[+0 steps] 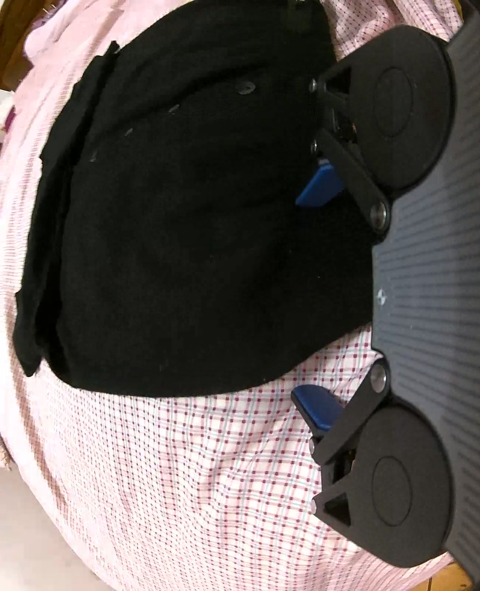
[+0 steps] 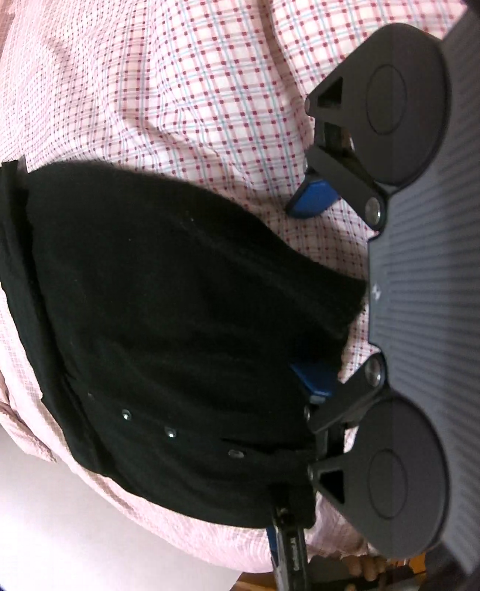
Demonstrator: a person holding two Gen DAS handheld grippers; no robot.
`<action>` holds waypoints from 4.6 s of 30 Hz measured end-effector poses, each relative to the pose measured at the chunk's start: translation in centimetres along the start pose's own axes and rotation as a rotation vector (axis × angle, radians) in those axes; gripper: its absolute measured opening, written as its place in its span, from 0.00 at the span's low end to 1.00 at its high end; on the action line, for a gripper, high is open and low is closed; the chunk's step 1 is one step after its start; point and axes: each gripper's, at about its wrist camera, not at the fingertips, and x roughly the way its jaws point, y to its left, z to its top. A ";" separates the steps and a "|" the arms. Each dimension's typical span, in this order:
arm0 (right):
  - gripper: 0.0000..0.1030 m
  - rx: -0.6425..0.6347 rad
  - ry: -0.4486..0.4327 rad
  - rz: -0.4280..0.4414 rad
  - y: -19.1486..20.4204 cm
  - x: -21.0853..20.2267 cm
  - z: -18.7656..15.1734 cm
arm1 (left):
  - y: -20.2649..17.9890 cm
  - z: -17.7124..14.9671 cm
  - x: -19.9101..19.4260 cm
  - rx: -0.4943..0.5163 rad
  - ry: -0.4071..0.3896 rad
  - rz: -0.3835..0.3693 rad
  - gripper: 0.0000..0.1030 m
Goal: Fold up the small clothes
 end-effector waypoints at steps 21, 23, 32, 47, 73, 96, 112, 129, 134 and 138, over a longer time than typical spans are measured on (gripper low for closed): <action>0.86 0.018 -0.047 0.042 -1.6 -1.4 -1.6 | -0.1 -0.8 -0.2 0.007 -0.040 -0.013 1.00; 0.86 0.011 -0.046 0.031 -1.2 -1.5 -1.7 | -0.1 -0.9 -0.5 -0.003 -0.038 -0.020 1.00; 0.71 0.058 -0.136 0.048 -0.8 -2.6 -2.5 | 0.6 -1.0 -1.7 -0.123 -0.072 -0.116 0.94; 0.21 0.081 -0.146 0.054 -1.7 -3.3 -2.9 | 1.9 -1.5 -3.1 -0.167 -0.062 -0.086 0.34; 0.20 0.101 -0.147 0.080 -1.8 -2.0 -3.0 | 1.6 -2.3 -2.4 -0.197 -0.055 -0.149 0.28; 0.09 0.175 -0.452 0.341 -0.7 -9.5 5.0 | 3.9 7.5 -8.1 -0.276 -0.324 -0.283 0.09; 0.09 0.173 -0.394 0.374 -1.5 -7.7 3.4 | -0.4 5.9 -2.7 -0.153 -0.050 0.032 0.86; 0.09 0.221 -0.368 0.391 -3.9 -6.5 1.5 | 1.3 0.4 -3.4 -0.107 -0.030 0.031 0.85; 0.09 0.219 -0.371 0.386 -3.9 -6.5 1.4 | 0.8 0.1 -2.3 -0.092 -0.024 -0.027 0.78; 0.09 0.217 -0.376 0.388 -3.7 -6.6 1.3 | 1.5 -0.1 -1.9 -0.133 -0.032 -0.115 0.40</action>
